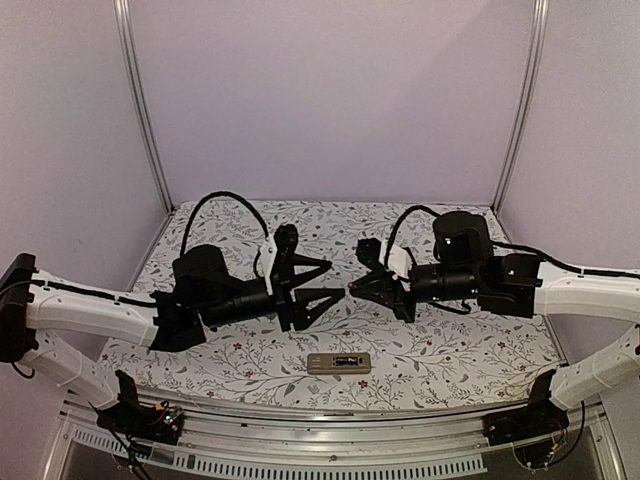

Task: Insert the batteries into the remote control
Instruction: Pass from the right arm to the left

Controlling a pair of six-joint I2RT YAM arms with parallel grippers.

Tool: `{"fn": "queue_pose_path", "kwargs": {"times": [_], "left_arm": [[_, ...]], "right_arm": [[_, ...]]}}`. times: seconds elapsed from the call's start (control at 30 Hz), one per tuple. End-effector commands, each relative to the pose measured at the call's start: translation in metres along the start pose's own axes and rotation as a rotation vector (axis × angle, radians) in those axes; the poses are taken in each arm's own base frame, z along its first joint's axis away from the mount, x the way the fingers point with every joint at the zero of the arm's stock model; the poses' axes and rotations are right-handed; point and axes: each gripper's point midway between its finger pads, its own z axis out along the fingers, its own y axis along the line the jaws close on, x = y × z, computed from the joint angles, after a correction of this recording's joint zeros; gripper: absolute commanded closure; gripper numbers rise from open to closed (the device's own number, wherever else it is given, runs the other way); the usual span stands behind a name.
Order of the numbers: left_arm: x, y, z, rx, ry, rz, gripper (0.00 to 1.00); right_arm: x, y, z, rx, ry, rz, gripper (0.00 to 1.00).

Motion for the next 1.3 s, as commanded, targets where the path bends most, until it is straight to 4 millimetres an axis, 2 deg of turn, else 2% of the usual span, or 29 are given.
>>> {"fn": "queue_pose_path", "kwargs": {"times": [0.0, 0.17, 0.23, 0.33, 0.5, 0.9, 1.07, 1.27], "left_arm": [[0.018, 0.03, 0.003, -0.124, 0.125, -0.238, 0.37], [0.027, 0.06, -0.001, -0.223, 0.181, -0.365, 0.55], [0.03, 0.058, -0.001, -0.197, 0.199, -0.387, 0.56], [0.034, 0.048, 0.002, -0.135, 0.214, -0.414, 0.51], [0.046, 0.044, 0.004, -0.111, 0.24, -0.437, 0.48], [0.068, 0.051, 0.012, -0.124, 0.292, -0.502, 0.67], [0.069, 0.058, 0.014, -0.139, 0.29, -0.525, 0.8], [0.064, 0.065, 0.013, -0.157, 0.271, -0.521, 0.86]], "right_arm": [[0.007, -0.015, 0.016, 0.108, 0.082, -0.2, 1.0], [0.011, -0.021, 0.032, 0.122, 0.107, -0.265, 1.0], [0.012, -0.02, 0.034, 0.115, 0.106, -0.269, 1.0], [0.007, -0.022, 0.036, 0.132, 0.079, -0.272, 1.0], [0.006, -0.022, 0.042, 0.126, 0.066, -0.263, 1.0], [0.013, -0.018, 0.054, 0.094, 0.078, -0.248, 1.0], [0.015, -0.017, 0.056, 0.088, 0.08, -0.243, 1.0], [0.019, -0.016, 0.057, 0.081, 0.093, -0.241, 1.0]]}}
